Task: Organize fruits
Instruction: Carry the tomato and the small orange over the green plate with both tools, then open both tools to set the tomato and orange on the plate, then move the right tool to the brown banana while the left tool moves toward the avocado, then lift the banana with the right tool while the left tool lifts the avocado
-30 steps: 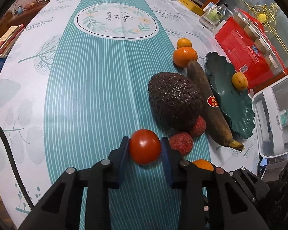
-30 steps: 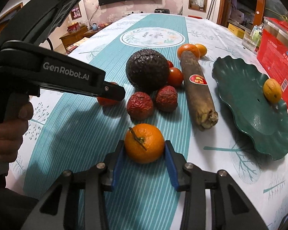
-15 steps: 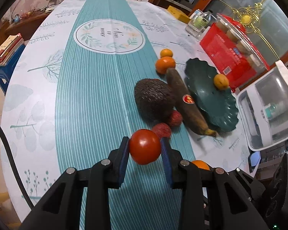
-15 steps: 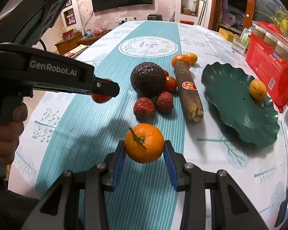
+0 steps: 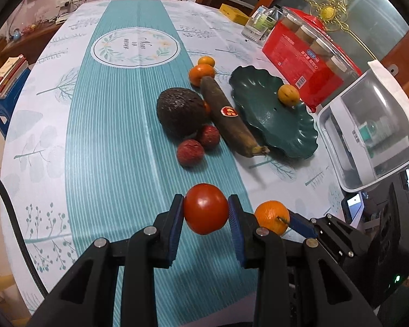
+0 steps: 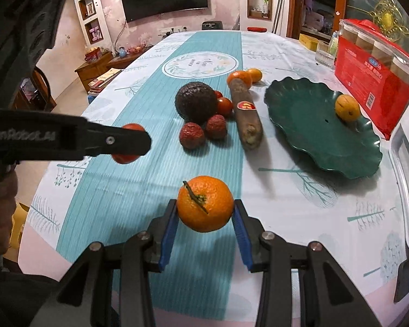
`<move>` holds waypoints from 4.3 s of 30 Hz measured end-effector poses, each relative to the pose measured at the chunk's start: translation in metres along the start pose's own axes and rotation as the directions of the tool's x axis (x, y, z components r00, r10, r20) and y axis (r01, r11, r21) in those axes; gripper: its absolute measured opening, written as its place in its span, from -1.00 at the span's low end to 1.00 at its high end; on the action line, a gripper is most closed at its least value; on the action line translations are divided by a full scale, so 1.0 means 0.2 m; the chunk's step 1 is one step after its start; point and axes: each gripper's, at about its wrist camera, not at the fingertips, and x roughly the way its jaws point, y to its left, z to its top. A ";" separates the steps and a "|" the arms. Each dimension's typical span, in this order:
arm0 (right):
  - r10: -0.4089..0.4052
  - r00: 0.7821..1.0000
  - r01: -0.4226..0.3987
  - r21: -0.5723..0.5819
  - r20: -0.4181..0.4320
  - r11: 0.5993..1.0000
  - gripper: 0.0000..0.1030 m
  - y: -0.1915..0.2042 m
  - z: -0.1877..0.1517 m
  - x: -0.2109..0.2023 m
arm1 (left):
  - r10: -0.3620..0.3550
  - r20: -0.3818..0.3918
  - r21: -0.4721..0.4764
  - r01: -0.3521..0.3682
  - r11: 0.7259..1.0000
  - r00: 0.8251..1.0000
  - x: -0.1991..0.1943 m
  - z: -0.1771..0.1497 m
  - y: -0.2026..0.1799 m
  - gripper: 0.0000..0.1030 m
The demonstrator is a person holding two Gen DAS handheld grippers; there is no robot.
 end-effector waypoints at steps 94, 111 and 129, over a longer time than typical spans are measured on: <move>0.123 0.992 -0.115 0.193 -0.030 0.974 -0.07 -0.68 0.10 -0.05 | 0.203 0.040 -0.211 -0.191 0.959 0.978 0.01 -0.03 -0.24 0.44; 0.139 0.990 -0.136 0.111 -0.018 0.984 -0.07 -0.39 0.37 0.09 | 0.256 -0.010 -0.123 -0.255 0.959 0.967 0.00 0.29 -0.05 0.52; 0.171 0.981 -0.156 0.153 -0.096 0.976 -0.07 -0.33 0.44 0.38 | 0.217 -0.070 -0.156 -0.226 0.962 0.974 0.31 0.47 0.06 0.52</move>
